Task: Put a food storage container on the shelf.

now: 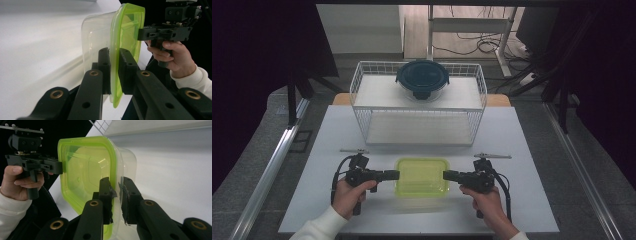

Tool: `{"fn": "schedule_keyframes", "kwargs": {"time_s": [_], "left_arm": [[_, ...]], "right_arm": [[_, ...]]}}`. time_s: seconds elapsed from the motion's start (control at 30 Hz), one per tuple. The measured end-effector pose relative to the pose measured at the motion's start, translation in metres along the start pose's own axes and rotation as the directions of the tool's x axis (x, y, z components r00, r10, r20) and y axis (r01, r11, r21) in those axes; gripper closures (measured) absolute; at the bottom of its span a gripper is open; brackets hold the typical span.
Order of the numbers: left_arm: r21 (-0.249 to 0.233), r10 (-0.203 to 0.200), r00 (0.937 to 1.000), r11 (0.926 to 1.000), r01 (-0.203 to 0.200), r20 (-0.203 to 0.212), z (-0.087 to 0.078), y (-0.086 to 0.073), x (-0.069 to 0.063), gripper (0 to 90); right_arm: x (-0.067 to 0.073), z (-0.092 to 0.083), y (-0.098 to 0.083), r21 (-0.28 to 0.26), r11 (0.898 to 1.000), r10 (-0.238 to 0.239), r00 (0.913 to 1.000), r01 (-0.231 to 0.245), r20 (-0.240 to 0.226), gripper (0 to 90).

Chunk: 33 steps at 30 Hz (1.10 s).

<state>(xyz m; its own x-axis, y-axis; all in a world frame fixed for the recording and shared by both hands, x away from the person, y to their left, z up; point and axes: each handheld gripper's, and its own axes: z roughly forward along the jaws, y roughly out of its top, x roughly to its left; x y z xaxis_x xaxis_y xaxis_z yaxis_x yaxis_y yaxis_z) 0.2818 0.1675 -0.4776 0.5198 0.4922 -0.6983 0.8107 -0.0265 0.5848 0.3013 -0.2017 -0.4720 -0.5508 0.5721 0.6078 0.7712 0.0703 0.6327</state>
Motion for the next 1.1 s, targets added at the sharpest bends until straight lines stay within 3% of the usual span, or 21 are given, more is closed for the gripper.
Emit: {"fn": "schedule_keyframes", "kwargs": {"time_s": [0.33, 0.63, 1.1], "left_arm": [[-0.023, 0.035, 0.9994, 0.9991, -0.035, -0.006, -0.007, 0.010, -0.009, 81.6], [-0.059, 0.086, 0.9962, 0.9945, -0.087, -0.006, -0.023, 0.020, -0.023, 81.5], [-0.093, 0.120, 0.9927, 0.9884, -0.120, -0.010, -0.041, 0.042, -0.040, 81.6]], "right_arm": [[0.005, -0.004, 0.012, -0.016, 1.000, -0.025, 0.9996, 0.025, -0.015, 79.1], [0.019, -0.009, 0.026, -0.045, 0.997, -0.066, 0.9973, 0.064, -0.034, 79.2], [0.041, -0.018, 0.053, -0.080, 0.989, -0.131, 0.9909, 0.128, -0.031, 79.2]]}}
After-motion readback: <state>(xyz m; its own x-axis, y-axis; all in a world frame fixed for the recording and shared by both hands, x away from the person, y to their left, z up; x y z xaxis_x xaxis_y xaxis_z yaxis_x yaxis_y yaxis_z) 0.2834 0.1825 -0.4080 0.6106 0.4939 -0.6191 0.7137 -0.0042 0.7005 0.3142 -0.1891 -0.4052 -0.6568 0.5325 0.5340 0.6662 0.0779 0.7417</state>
